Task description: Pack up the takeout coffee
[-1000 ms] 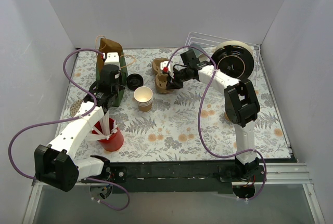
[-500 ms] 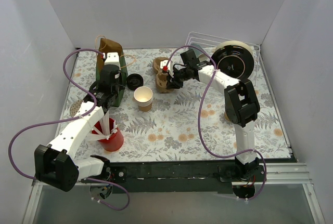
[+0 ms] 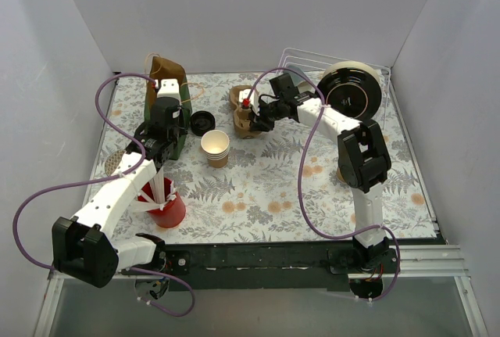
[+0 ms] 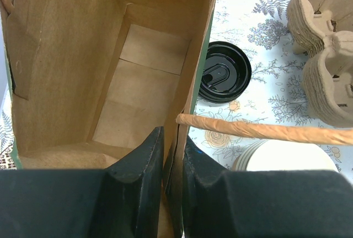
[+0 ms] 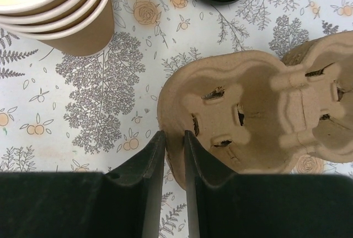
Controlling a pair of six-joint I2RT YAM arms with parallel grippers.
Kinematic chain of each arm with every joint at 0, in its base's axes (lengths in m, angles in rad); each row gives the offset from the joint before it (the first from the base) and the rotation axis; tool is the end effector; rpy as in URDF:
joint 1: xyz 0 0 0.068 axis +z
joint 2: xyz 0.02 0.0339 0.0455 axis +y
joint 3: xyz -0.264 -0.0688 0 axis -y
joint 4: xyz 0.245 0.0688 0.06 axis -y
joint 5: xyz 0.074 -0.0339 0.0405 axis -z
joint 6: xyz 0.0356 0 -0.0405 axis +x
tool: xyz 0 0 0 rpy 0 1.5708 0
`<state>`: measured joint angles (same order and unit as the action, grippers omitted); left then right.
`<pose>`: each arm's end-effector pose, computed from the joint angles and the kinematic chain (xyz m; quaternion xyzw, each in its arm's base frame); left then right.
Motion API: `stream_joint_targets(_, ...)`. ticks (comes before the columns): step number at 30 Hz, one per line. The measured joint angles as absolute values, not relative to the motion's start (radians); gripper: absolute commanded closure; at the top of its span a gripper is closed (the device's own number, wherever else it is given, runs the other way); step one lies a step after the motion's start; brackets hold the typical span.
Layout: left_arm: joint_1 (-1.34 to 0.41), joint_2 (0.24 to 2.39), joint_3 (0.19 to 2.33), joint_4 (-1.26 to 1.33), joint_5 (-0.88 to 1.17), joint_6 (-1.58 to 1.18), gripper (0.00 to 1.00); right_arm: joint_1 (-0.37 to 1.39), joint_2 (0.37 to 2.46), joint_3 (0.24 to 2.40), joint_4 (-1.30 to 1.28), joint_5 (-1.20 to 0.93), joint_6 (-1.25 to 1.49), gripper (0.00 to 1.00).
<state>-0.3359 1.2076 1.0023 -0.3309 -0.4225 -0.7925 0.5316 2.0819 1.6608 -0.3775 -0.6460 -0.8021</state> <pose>0.2596 -0.0752 0.3147 -0.2933 0.8043 -0.1046 0.5061 0.3932 0.2561 0.2250 -0.6373 0.6164 0.2432 0.3935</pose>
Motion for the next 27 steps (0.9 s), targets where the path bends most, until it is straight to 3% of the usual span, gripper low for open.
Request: stream_joint_targets(27,-0.336,1.208,1.002,-0.332,-0.422,-0.793,0.85,0.575,2.038,1.626,-0.360,-0.569,-0.852,0.60)
